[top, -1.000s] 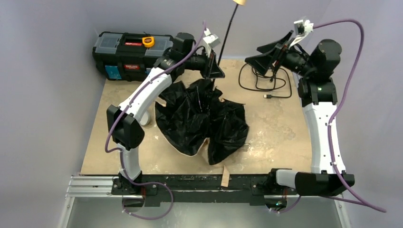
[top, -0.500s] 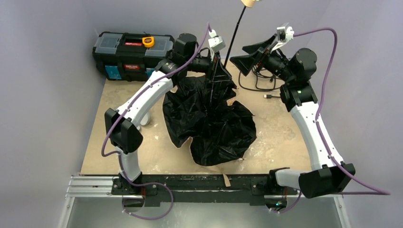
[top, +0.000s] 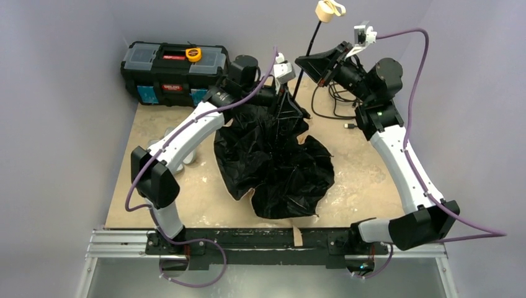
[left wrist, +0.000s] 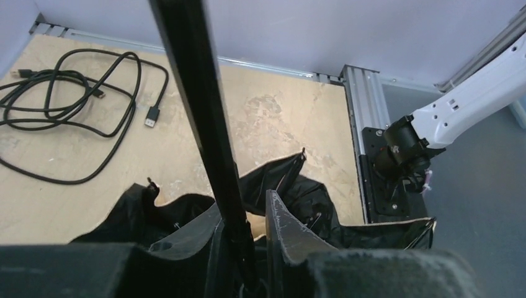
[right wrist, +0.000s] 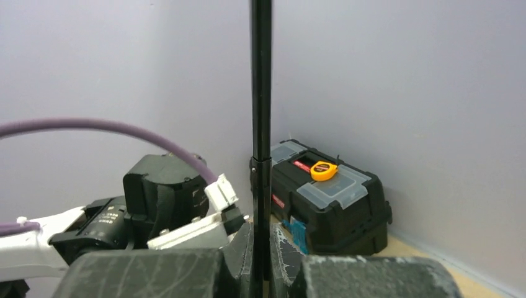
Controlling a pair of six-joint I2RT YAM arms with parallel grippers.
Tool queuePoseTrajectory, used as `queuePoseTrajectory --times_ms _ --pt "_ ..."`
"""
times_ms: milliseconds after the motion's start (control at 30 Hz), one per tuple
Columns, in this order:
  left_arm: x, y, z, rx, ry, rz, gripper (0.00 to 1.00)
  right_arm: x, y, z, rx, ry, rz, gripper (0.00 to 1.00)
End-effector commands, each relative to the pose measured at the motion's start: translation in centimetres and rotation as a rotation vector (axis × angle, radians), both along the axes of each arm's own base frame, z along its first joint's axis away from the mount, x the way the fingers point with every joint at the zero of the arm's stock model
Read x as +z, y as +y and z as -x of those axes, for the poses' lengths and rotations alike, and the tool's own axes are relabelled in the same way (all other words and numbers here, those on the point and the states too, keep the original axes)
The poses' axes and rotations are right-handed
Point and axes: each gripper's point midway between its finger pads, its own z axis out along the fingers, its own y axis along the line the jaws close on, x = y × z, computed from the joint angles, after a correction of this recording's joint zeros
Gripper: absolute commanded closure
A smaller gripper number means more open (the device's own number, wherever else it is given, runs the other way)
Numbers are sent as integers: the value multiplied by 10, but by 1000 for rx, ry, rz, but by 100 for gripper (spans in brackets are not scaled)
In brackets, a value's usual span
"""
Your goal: Open the umbrella
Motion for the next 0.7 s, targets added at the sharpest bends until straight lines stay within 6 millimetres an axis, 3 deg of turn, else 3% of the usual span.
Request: queuePoseTrajectory --times_ms 0,100,267,533,667 --pt "1 12 21 -35 -94 -12 77 87 -25 16 -95 -218 -150 100" --pt "-21 18 12 6 -75 -53 59 103 -26 27 -76 -224 -192 100" --pt "-57 27 -4 51 -82 -122 53 127 -30 40 -68 -232 -241 100" --pt "-114 51 -23 104 -65 -251 52 158 -34 55 -63 -293 -265 100" --pt "-136 65 -30 138 -54 -308 33 169 -38 61 -74 -327 -271 100"
